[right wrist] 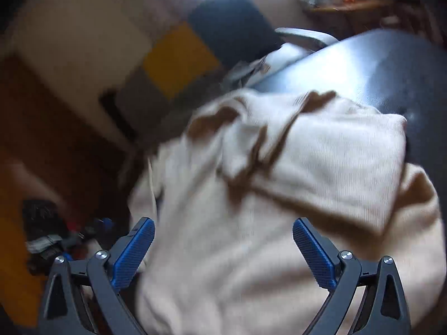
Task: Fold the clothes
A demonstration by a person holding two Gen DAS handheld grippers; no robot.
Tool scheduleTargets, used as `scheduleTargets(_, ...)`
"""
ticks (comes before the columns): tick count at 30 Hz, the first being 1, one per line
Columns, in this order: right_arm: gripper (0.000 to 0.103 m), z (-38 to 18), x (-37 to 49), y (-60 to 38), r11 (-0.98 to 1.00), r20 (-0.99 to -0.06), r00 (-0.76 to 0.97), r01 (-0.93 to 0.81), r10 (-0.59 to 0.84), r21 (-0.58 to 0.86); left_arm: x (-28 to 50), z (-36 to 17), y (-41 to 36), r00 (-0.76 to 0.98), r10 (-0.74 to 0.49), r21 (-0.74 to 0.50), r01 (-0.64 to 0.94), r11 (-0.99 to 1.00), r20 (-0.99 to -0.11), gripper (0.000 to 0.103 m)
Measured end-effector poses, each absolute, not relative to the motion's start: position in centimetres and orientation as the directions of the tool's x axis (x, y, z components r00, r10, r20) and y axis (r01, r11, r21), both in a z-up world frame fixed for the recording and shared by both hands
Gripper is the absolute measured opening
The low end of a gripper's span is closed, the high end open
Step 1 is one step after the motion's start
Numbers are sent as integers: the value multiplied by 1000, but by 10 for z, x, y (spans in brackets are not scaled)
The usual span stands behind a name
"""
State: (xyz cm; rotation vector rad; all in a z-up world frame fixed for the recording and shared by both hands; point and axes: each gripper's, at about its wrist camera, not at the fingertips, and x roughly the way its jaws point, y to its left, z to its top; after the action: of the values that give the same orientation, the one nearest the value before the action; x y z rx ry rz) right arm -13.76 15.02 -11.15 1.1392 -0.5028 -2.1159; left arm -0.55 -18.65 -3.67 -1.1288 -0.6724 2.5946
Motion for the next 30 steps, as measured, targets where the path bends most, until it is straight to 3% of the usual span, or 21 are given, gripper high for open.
scheduleTargets(4, 103, -112, -174, 147, -782, -608, -494, 341, -621, 522, -81, -48, -180, -635, 418, -520, -30, -854, -650, 41)
scheduleTargets(7, 103, -119, -189, 134, -801, -663, -453, 393, -596, 452, -138, -65, -181, -583, 466, -579, 10, -815, -666, 44)
scheduleTargets(11, 103, -131, -217, 129, -750, -659, -364, 394, -658, 531, -202, -87, -180, -529, 481, -596, 59, -801, -699, 44)
scheduleTargets(16, 103, -142, -277, 146, -623, -529, -347, 275, -775, 732, -256, -107, -170, -497, 478, -585, 74, -808, -724, 44)
scheduleTargets(24, 102, -174, -336, 141, -600, -524, -326, 206, -787, 773, -294, -137, -159, -433, 418, -494, 78, -866, -799, 44)
scheduleTargets(28, 61, -180, -346, 124, -606, -530, -311, 248, -788, 756, -298, -147, -160, -444, 444, -521, 61, -851, -778, 34)
scheduleTargets(29, 47, -184, -350, 120, -608, -538, -301, 242, -788, 756, -298, -148, -159, -450, 447, -522, 52, -851, -773, 26)
scheduleTargets(30, 40, -188, -353, 116, -610, -544, -290, 236, -787, 757, -297, -149, -159, -454, 447, -522, 49, -851, -771, 18)
